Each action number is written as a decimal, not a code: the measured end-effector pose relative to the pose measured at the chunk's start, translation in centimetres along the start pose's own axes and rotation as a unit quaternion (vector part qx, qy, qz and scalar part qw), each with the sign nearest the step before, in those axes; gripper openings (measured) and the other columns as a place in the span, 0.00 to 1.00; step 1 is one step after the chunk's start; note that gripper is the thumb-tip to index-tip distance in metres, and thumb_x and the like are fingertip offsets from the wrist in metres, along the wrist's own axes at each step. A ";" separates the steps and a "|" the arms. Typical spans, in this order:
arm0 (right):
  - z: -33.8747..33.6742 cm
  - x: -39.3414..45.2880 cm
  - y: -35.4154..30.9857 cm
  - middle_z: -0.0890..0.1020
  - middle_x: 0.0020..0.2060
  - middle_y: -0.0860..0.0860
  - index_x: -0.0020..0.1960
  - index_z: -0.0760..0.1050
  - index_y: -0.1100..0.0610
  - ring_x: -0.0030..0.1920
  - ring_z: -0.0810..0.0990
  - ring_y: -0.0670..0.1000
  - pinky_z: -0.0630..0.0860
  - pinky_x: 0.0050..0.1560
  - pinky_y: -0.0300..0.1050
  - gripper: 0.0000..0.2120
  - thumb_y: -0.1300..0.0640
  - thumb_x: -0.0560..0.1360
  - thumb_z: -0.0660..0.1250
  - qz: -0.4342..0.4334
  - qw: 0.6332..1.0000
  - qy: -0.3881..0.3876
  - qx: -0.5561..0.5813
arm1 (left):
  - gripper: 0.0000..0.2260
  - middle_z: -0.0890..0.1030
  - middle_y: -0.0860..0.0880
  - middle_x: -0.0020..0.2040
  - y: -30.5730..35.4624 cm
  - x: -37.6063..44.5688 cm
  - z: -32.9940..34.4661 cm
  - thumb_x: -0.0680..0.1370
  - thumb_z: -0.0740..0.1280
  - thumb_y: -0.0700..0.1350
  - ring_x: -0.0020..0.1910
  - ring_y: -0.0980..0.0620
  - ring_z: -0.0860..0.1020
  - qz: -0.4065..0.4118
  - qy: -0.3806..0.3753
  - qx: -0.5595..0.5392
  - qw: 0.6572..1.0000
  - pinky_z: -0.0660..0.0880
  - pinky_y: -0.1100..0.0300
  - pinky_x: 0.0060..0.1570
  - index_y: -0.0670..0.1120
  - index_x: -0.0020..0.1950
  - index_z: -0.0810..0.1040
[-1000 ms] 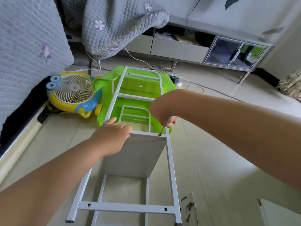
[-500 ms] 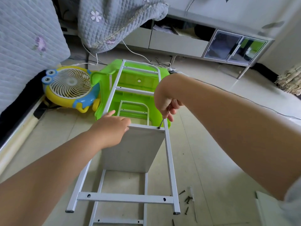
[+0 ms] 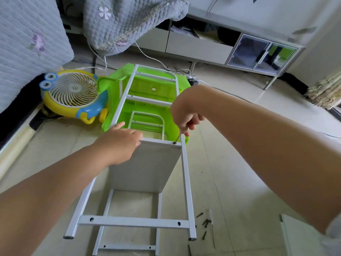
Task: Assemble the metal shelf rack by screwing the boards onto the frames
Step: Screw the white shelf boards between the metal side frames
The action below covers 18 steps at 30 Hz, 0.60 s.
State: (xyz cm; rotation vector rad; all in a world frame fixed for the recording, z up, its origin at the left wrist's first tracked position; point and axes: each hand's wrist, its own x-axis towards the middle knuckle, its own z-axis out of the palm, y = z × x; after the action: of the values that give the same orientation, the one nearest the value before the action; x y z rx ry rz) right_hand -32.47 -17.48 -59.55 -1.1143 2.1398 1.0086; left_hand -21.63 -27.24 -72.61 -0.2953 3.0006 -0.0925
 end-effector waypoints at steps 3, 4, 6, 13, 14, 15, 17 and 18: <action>-0.7 0.7 0.8 0.67 0.30 0.51 0.61 0.73 0.64 0.26 0.62 0.45 0.61 0.19 0.30 0.14 0.61 0.80 0.54 0.022 0.991 -0.078 0.108 | 0.13 0.73 0.49 0.63 0.0 0.1 -0.2 0.83 0.48 0.45 0.65 0.50 0.69 0.000 -0.004 -0.008 1.000 0.45 0.57 0.73 0.45 0.63 0.66; -0.8 0.8 0.8 0.67 0.31 0.51 0.62 0.72 0.65 0.26 0.62 0.45 0.61 0.20 0.30 0.15 0.61 0.81 0.53 0.025 0.989 -0.094 0.113 | 0.13 0.72 0.49 0.65 0.0 0.0 -0.3 0.83 0.48 0.45 0.66 0.50 0.68 0.000 -0.002 -0.012 1.000 0.45 0.56 0.73 0.45 0.64 0.65; -0.7 0.9 0.9 0.67 0.30 0.51 0.61 0.72 0.65 0.22 0.63 0.43 0.60 0.20 0.30 0.15 0.61 0.81 0.53 0.024 0.987 -0.108 0.121 | 0.14 0.71 0.49 0.67 0.1 -0.1 -0.5 0.83 0.48 0.45 0.67 0.51 0.67 0.003 -0.002 -0.021 1.000 0.45 0.57 0.73 0.46 0.66 0.65; 4.7 0.0 4.6 0.67 0.20 0.50 0.40 0.71 0.60 0.14 0.58 0.44 0.54 0.18 0.27 0.07 0.62 0.77 0.60 0.012 0.931 0.004 0.364 | 0.17 0.76 0.51 0.61 0.1 -0.8 -1.1 0.81 0.52 0.54 0.63 0.50 0.70 -0.007 0.026 -0.088 0.996 0.55 0.59 0.67 0.47 0.62 0.71; 6.1 -0.3 5.3 0.67 0.22 0.51 0.42 0.72 0.60 0.15 0.58 0.45 0.55 0.19 0.28 0.05 0.62 0.76 0.61 0.013 0.912 0.043 0.407 | 0.19 0.75 0.50 0.62 0.3 -1.0 -1.2 0.80 0.52 0.56 0.63 0.49 0.70 -0.009 0.023 -0.087 0.996 0.57 0.59 0.65 0.47 0.64 0.71; 7.8 -0.4 6.0 0.67 0.23 0.51 0.45 0.73 0.60 0.17 0.59 0.46 0.55 0.20 0.30 0.03 0.61 0.76 0.62 0.015 0.892 0.079 0.444 | 0.19 0.74 0.50 0.64 0.3 -1.0 -1.3 0.80 0.53 0.56 0.63 0.49 0.70 -0.010 0.019 -0.078 0.997 0.59 0.59 0.63 0.47 0.65 0.70; 12.2 0.5 6.8 0.68 0.26 0.52 0.50 0.74 0.60 0.22 0.60 0.48 0.56 0.20 0.32 0.05 0.61 0.76 0.61 0.022 0.858 0.130 0.496 | 0.21 0.72 0.49 0.66 0.6 -1.0 -1.6 0.80 0.54 0.57 0.64 0.47 0.70 -0.012 0.024 -0.075 0.997 0.63 0.57 0.61 0.47 0.67 0.69; 14.6 1.3 6.8 0.68 0.26 0.52 0.49 0.74 0.60 0.24 0.60 0.49 0.57 0.20 0.33 0.05 0.61 0.77 0.59 0.033 0.845 0.147 0.513 | 0.22 0.72 0.49 0.67 1.0 -1.0 -1.8 0.79 0.53 0.57 0.64 0.46 0.71 -0.016 0.028 -0.079 0.996 0.64 0.56 0.60 0.47 0.67 0.69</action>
State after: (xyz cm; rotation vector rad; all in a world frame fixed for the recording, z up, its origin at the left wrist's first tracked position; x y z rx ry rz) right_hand -37.36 -3.77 -66.50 -0.6431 2.4131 -0.3782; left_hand -21.04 -26.00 -70.81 -0.3613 3.0638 0.1371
